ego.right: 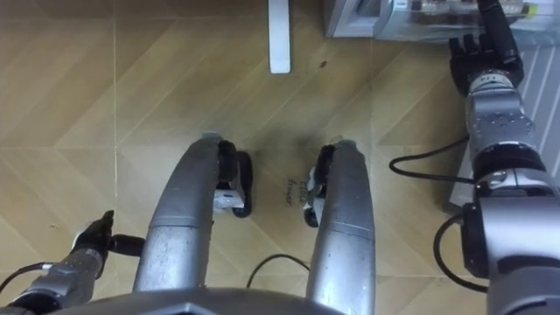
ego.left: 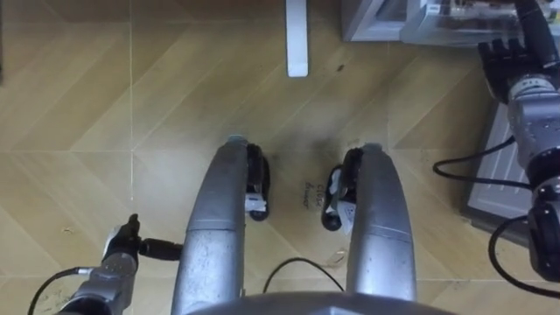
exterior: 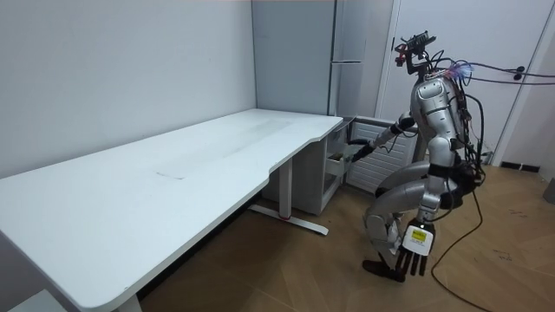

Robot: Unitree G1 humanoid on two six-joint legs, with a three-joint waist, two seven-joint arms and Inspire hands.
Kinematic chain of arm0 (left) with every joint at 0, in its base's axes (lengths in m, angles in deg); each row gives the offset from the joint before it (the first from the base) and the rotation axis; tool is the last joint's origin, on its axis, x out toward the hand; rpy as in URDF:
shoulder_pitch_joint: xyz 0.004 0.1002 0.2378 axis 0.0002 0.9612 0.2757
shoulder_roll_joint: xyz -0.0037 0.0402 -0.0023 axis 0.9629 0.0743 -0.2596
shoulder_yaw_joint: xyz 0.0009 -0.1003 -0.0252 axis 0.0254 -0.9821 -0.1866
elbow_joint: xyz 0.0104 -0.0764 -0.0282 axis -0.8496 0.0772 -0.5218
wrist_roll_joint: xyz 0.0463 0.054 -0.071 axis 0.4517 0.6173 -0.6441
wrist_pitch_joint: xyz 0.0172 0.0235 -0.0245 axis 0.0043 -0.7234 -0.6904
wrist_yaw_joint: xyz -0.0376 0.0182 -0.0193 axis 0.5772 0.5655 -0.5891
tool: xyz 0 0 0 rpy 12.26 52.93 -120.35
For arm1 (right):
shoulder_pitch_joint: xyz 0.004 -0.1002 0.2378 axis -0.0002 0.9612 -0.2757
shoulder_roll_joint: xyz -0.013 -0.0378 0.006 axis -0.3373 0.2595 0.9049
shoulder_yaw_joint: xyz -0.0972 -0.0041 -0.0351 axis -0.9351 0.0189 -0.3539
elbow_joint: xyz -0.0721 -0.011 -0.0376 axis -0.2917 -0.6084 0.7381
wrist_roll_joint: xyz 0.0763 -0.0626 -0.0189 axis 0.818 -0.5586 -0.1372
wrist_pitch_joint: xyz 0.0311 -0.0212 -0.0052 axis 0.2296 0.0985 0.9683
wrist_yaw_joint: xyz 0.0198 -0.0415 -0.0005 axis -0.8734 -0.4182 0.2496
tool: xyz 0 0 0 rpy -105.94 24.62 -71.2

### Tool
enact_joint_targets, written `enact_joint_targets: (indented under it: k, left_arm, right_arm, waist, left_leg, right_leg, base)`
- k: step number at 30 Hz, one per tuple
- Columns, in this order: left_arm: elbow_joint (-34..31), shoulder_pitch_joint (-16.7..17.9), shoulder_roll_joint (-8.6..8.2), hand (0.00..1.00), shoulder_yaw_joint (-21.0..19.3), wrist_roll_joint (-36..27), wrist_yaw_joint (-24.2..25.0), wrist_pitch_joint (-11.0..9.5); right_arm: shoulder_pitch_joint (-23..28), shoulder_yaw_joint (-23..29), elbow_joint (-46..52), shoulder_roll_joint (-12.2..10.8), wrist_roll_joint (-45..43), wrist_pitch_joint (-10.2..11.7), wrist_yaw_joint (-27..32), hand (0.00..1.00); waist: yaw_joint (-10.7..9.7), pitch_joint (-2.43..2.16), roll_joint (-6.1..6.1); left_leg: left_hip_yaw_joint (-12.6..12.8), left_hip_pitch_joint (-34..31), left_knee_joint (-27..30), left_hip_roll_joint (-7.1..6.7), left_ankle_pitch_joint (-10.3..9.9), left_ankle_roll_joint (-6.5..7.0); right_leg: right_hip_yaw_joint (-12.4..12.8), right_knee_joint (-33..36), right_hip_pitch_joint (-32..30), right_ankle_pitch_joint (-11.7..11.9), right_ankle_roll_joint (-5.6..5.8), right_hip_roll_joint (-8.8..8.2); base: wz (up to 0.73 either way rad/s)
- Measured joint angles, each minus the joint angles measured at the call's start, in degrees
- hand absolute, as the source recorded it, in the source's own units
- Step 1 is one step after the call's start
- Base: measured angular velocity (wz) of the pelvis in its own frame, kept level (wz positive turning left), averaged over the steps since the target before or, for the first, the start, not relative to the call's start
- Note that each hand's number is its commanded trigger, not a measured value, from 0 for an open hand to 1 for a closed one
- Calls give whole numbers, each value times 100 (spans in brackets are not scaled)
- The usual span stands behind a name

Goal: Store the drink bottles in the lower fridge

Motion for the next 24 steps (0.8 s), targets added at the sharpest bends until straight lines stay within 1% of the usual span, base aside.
enact_joint_targets:
  k: [2,3,4,5,6,7,8,9,10,11,12,13,14,15,16,18,19,21,22,24]
  left_arm:
    - [-1,82,12,0,-138,0,4,-26]
    - [-13,137,14,0,-218,0,2,-46]
    - [-28,170,18,0,-247,0,1,-46]
    - [-97,258,44,0,-284,-14,-12,-44]
    - [-248,369,99,0,-315,-12,-12,-51]
    - [-294,396,123,0,-329,-12,-12,-58]
    - [-374,445,184,0,-329,-13,-12,-73]
    - [-378,453,213,0,-331,-16,-11,-95]
    - [-378,478,229,0,-331,-23,-9,-106]
    - [-380,547,256,0,-347,-23,0,-158]
    - [-411,616,286,0,-380,-19,0,-193]
    - [-440,647,297,0,-403,-17,0,-197]
    - [-449,687,299,0,-483,-15,14,-211]
    - [-466,743,312,0,-578,-15,15,-216]
    - [-483,768,327,0,-614,-14,16,-216]
    - [-548,867,389,0,-775,-12,16,-214]
    - [-553,893,417,0,-791,-13,16,-219]
    - [-621,1000,510,0,-884,-13,20,-228]
    - [-621,1010,528,0,-897,-14,16,-227]
    - [-606,1059,573,0,-894,-16,15,-213]
  right_arm:
    - [0,-5,0,8,-1,-1,1,0]
    - [1,-7,0,33,-7,-1,21,0]
    - [0,-9,-1,40,-8,-1,55,0]
    - [1,-17,-1,44,-26,0,83,0]
    - [2,-19,-4,57,-46,0,140,0]
    - [1,-19,-7,66,-53,1,170,0]
    - [2,-41,-14,69,-54,6,206,0]
    - [2,-67,-23,85,-52,19,258,0]
    - [1,-72,-53,86,-47,20,295,0]
    - [2,-79,-99,87,-47,20,319,0]
    - [1,-82,-113,119,-48,25,351,0]
    - [2,-83,-113,152,-49,26,370,0]
    - [-2,-84,-112,230,-51,27,422,0]
    - [-6,-84,-112,311,-51,33,465,0]
    - [-7,-84,-112,353,-51,40,486,0]
    - [-11,-106,-112,437,-46,153,555,0]
    - [-12,-106,-112,439,-41,188,560,0]
    - [-29,-116,-112,448,-5,335,583,0]
    - [-33,-117,-112,449,-5,355,584,0]
    - [-53,-121,-112,458,-5,388,589,0]
  waist:
    - [50,5,-16]
    - [111,5,-16]
    - [130,5,-16]
    - [122,12,-29]
    - [119,26,-52]
    - [124,39,-74]
    - [158,52,-96]
    - [240,65,-114]
    - [282,64,-114]
    - [317,64,-114]
    - [354,68,-122]
    - [387,68,-122]
    - [451,68,-122]
    - [479,68,-122]
    - [500,67,-122]
    - [624,67,-122]
    - [651,67,-122]
    - [797,67,-122]
    - [823,67,-122]
    - [884,67,-122]
  left_leg:
    - [0,2,-13,33,0,-2]
    - [1,12,-40,70,2,-4]
    - [3,25,-64,69,6,-9]
    - [9,75,-145,57,35,-20]
    - [16,139,-254,7,81,-30]
    - [19,173,-322,-23,115,-35]
    - [16,227,-434,-30,162,-42]
    - [7,284,-515,-24,189,-69]
    - [-8,308,-556,-26,197,-82]
    - [-76,344,-648,-32,229,-118]
    - [-141,368,-763,-36,284,-137]
    - [-154,376,-823,-37,309,-152]
    - [-187,397,-944,-50,378,-158]
    - [-242,418,-1074,-130,446,-194]
    - [-277,432,-1137,-138,487,-197]
    - [-396,527,-1370,-224,608,-259]
    - [-423,559,-1434,-225,635,-273]
    - [-577,677,-1665,-234,722,-369]
    - [-622,704,-1718,-238,742,-396]
    - [-774,808,-1845,-287,790,-476]
  right_leg:
    - [-13,-28,0,9,-13,15]
    - [-41,-70,10,29,-42,9]
    - [-53,-95,21,41,-57,3]
    - [-57,-139,63,48,-65,-38]
    - [-67,-193,120,52,-69,-99]
    - [-64,-234,145,56,-72,-115]
    - [-91,-317,199,77,-82,-134]
    - [-135,-415,264,112,-108,-130]
    - [-167,-472,306,128,-122,-117]
    - [-247,-588,380,160,-162,-112]
    - [-294,-688,427,182,-182,-114]
    - [-328,-742,444,192,-192,-120]
    - [-384,-834,481,210,-216,-144]
    - [-431,-911,523,215,-239,-198]
    - [-464,-948,546,229,-273,-219]
    - [-633,-1110,701,235,-358,-288]
    - [-681,-1158,745,238,-376,-297]
    - [-873,-1370,931,257,-462,-292]
    - [-919,-1417,973,257,-478,-292]
    - [-1071,-1523,1148,228,-553,-294]
  base:
    - [-8]
    - [-10]
    - [0]
    - [12]
    - [18]
    - [21]
    - [9]
    - [0]
    - [0]
    - [6]
    - [11]
    - [18]
    - [28]
    - [33]
    - [37]
    - [35]
    - [29]
    - [23]
    - [25]
    - [25]
